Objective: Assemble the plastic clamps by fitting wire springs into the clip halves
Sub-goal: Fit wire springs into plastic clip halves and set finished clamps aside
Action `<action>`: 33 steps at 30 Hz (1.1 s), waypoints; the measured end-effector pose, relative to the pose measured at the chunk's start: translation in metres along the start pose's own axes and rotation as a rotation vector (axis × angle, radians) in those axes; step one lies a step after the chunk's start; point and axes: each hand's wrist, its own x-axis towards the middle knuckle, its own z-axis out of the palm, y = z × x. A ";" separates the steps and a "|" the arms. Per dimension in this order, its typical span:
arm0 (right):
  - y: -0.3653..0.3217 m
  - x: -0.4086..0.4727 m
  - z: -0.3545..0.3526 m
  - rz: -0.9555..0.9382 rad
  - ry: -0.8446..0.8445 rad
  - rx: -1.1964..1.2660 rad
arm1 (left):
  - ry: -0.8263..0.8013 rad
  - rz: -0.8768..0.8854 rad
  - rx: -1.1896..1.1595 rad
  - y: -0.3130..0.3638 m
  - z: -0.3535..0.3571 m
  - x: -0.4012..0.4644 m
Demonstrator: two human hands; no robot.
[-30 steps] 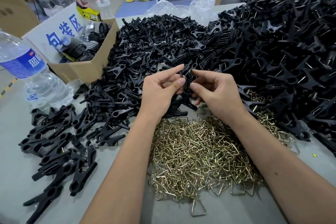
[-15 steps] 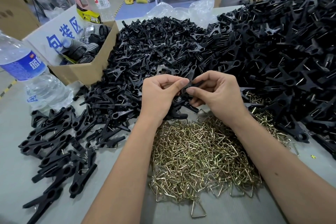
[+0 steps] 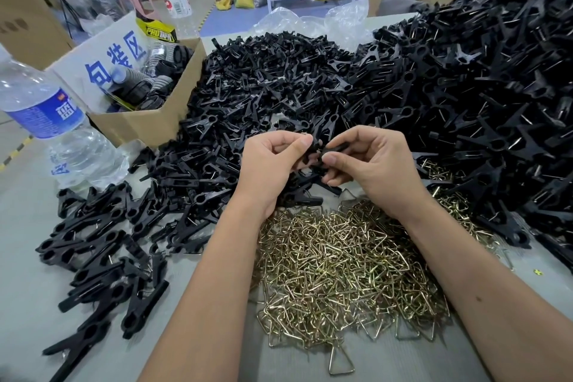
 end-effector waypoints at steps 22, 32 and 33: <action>0.002 0.000 -0.003 -0.018 0.074 0.007 | -0.301 0.102 0.093 0.004 -0.012 -0.003; -0.027 0.002 -0.016 0.136 -0.067 -0.205 | -0.095 0.229 0.206 0.001 -0.015 0.004; -0.032 0.004 -0.021 0.132 -0.092 -0.383 | -0.055 0.238 0.205 0.000 -0.016 0.006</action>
